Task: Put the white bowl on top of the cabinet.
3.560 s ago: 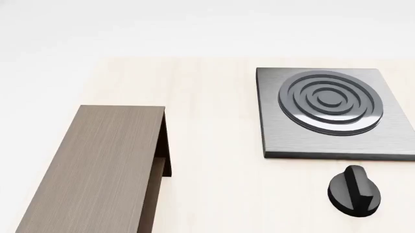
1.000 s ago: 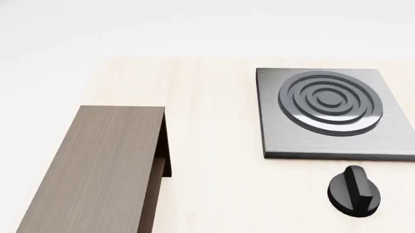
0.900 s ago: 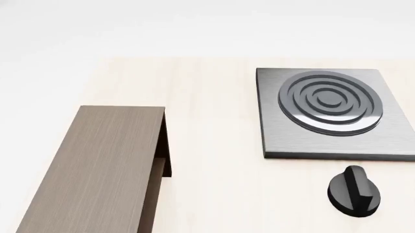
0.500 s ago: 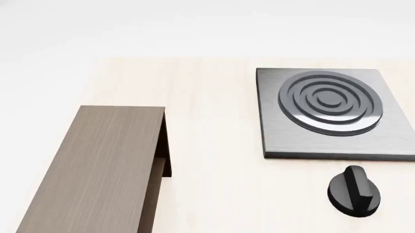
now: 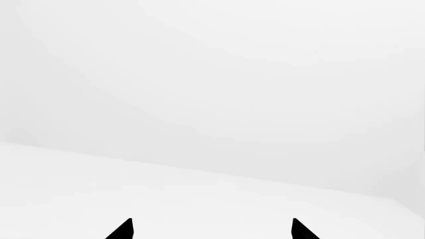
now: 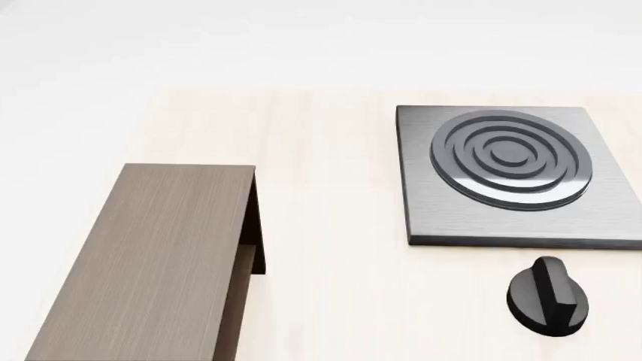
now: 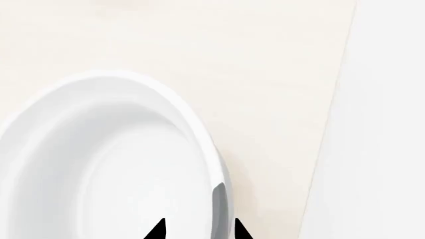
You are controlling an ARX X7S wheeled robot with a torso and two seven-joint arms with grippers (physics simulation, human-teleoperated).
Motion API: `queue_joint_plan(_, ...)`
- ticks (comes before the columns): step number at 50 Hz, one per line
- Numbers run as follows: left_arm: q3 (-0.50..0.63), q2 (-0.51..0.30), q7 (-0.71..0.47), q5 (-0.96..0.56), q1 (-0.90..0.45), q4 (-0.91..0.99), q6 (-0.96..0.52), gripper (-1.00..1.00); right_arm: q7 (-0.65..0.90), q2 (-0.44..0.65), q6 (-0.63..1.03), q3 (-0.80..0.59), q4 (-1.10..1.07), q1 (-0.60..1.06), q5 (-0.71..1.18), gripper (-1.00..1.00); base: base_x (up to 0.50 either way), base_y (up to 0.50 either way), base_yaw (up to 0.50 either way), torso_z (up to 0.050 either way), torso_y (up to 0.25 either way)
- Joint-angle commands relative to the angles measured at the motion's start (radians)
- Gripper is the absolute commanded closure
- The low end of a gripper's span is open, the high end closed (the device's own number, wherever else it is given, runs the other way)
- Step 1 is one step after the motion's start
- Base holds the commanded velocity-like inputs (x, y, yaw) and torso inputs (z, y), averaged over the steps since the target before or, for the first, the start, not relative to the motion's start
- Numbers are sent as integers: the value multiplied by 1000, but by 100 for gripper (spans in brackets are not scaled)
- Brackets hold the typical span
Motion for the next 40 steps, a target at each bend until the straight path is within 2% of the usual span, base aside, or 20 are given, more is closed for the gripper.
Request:
queue_joint_plan(1, 0, 1, 5, -8, 1, -1, 5, -100, 30, -24, 3, -52, -12, -75, 34, 100, 0, 0, 0, -10, 0)
queue_joint_plan(13, 0, 2, 4, -9, 3, 1, 6, -100, 116, -22, -67, 16, -129, -113, -4, 100, 1, -1, 0, -1, 0)
queue_joint_plan(25, 1, 1, 7, -12, 1, -3, 9, -100, 183, -49, -183, 164, -283, -182, -65, 100, 0, 0, 0, 0, 0)
queue_joint_plan(40, 3, 0, 7, -12, -1, -7, 7, -100, 192, -35, -187, 165, -338, -140, -61, 100, 0, 0, 0, 0, 0)
